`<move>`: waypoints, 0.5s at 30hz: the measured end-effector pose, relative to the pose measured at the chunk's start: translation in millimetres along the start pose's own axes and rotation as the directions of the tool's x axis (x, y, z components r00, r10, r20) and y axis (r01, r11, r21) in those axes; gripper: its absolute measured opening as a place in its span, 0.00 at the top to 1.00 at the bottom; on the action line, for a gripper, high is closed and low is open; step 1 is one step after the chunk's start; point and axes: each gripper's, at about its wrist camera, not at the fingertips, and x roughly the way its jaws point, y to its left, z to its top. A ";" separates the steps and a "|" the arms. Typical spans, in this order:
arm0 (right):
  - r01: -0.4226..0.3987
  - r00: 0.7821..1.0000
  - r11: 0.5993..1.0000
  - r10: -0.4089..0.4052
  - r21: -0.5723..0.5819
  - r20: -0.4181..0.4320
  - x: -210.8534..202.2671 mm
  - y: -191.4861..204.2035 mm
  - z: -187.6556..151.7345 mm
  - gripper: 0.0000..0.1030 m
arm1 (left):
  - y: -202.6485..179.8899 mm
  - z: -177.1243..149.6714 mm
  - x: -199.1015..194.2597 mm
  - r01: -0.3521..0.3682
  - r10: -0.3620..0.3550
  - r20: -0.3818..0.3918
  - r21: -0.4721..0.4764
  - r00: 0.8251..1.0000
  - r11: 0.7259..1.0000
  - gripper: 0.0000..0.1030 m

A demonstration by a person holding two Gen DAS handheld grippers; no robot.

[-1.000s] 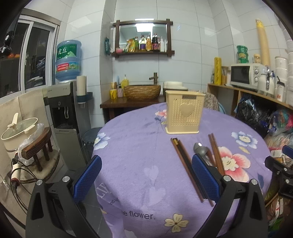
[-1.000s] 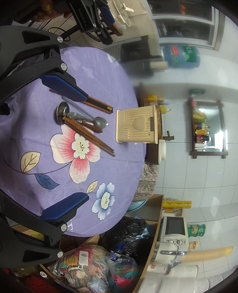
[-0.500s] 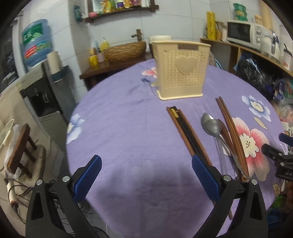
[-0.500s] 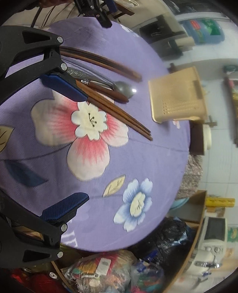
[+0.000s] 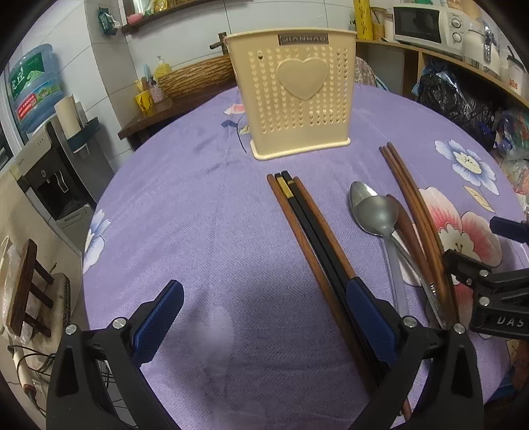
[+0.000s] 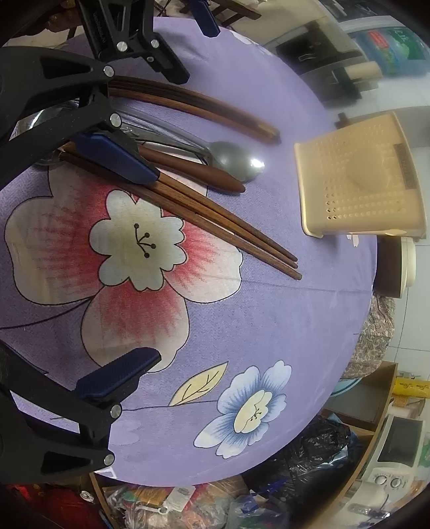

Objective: Organize utensils
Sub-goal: 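Move the left tool toward the chopsticks while the right tool approaches the brown chopsticks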

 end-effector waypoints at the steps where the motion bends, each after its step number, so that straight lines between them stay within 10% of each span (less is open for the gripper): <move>1: -0.003 1.000 1.000 0.003 0.000 -0.006 1.0 -1.1 0.9 0.05 | 0.1 0.4 3.4 0.004 -0.004 -0.013 -0.002 1.000 1.000 0.05; 5: 0.119 0.993 0.992 -0.120 -0.049 -0.022 4.6 -11.6 4.1 0.05 | 9.2 0.2 8.3 0.003 -0.004 -0.033 -0.015 0.999 1.000 0.04; 15: -0.008 0.999 1.000 0.007 -0.012 -0.033 1.7 -18.0 2.6 0.05 | 30.0 8.7 6.4 -0.004 0.002 -0.033 -0.053 0.999 0.999 0.05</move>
